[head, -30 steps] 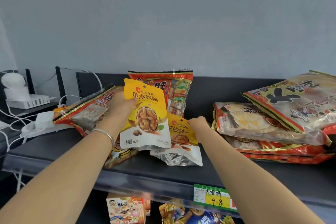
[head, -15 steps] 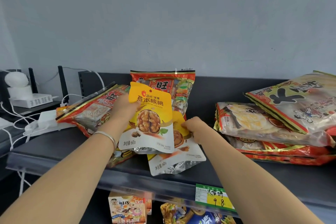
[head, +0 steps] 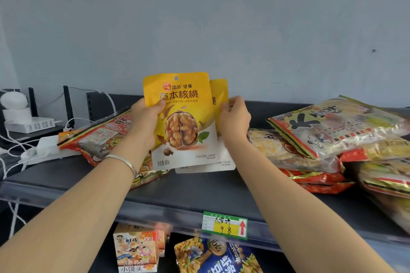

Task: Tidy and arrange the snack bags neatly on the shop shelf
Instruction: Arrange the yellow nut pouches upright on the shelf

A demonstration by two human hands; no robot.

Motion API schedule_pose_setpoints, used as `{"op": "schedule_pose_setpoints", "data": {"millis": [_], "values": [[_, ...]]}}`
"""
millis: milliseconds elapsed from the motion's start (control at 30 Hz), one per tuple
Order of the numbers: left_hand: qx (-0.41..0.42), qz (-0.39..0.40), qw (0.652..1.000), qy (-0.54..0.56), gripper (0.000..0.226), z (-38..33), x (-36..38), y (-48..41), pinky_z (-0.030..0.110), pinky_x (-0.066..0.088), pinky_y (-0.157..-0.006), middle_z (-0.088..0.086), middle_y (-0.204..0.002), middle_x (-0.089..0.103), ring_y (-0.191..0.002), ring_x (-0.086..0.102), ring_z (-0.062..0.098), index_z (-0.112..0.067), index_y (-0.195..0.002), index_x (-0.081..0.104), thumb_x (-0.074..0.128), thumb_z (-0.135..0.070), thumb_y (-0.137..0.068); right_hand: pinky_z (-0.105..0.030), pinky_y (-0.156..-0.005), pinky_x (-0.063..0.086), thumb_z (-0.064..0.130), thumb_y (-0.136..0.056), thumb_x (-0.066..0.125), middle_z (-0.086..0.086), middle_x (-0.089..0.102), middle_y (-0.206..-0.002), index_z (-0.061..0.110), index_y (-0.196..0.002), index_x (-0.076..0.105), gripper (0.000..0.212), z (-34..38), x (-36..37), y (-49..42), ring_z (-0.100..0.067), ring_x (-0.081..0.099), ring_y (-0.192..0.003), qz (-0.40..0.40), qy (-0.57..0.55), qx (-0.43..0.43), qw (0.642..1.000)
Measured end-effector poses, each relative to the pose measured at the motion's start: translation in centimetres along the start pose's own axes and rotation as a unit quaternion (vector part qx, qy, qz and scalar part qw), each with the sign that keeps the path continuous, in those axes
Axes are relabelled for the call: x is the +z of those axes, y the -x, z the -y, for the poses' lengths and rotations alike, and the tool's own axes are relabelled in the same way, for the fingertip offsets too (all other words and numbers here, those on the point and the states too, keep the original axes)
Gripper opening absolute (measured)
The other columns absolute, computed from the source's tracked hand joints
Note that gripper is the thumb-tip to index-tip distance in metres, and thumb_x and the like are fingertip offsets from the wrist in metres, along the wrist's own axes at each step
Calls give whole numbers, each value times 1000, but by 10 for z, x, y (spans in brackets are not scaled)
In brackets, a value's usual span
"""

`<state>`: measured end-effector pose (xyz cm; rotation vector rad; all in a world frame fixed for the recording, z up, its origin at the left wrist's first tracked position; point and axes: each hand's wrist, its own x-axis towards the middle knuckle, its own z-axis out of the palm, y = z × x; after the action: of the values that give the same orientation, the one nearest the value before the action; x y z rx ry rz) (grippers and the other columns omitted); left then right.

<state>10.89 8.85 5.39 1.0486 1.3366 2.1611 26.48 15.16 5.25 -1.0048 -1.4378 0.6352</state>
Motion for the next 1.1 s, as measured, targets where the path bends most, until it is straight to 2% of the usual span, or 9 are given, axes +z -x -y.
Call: {"op": "schedule_pose_setpoints", "data": {"millis": [133,267,400,500,600,700,800,967,1100], "values": [[16,53,998,41,15,-12,38,15,31,52,-69,-1,-87,69,-79,66,16,-21,-84,65,58,-10,-92,-33,-67,44,22,-100,41,-1,55,-85,16,-101,48,9,9,-45,-6,-22,55,-78,-82,-6,-24,996],[15,108,990,94,13,-9,85,36,30,53,-66,0,-85,68,-74,66,15,-19,-84,64,59,-10,-91,-32,-63,41,20,-100,41,2,53,-72,17,-98,46,6,1,-107,-6,-19,52,-69,-192,8,-34,981],[-11,199,970,139,10,-3,149,77,36,55,-73,1,-91,71,-84,69,19,-20,-86,65,60,-12,-90,-32,-70,46,20,-101,42,9,51,-77,17,-100,47,6,-12,-188,10,-10,51,-71,-263,59,-32,962],[-34,265,950,162,7,-3,202,118,40,56,-78,5,-95,71,-88,69,22,-18,-89,64,59,-13,-90,-33,-70,45,20,-100,42,13,49,-75,19,-100,47,5,-21,-254,24,-15,53,-77,-313,114,-19,943],[-43,318,931,171,6,-4,251,159,43,54,-83,7,-98,71,-92,68,25,-17,-90,65,60,-14,-90,-36,-67,46,19,-100,42,11,53,-75,19,-99,47,6,-31,-317,36,-17,55,-73,-366,145,-12,919],[-51,344,919,183,9,-8,295,201,38,55,-79,2,-91,71,-87,68,20,-19,-85,65,60,-13,-90,-40,-70,51,21,-101,42,10,56,-76,17,-103,50,9,-39,-376,47,-16,57,-72,-406,162,0,900],[-59,369,906,199,12,-11,338,242,36,55,-77,0,-89,70,-85,68,19,-20,-84,65,60,-10,-89,-37,-70,49,22,-101,41,13,53,-75,17,-106,50,12,-47,-437,57,-9,54,-68,-434,173,5,884],[-65,406,889,201,13,-21,417,321,35,53,-75,-2,-85,69,-82,66,16,-22,-82,61,58,-14,-92,-33,-67,42,20,-101,40,7,53,-77,13,-112,50,17,-57,-550,73,-17,54,-72,-468,196,38,861],[-63,446,871,198,14,-21,477,386,32,53,-74,-2,-87,70,-83,67,16,-22,-86,64,56,-14,-93,-36,-71,46,17,-100,39,5,54,-77,12,-110,50,16,-73,-635,88,-20,55,-77,-501,195,55,841]]}}
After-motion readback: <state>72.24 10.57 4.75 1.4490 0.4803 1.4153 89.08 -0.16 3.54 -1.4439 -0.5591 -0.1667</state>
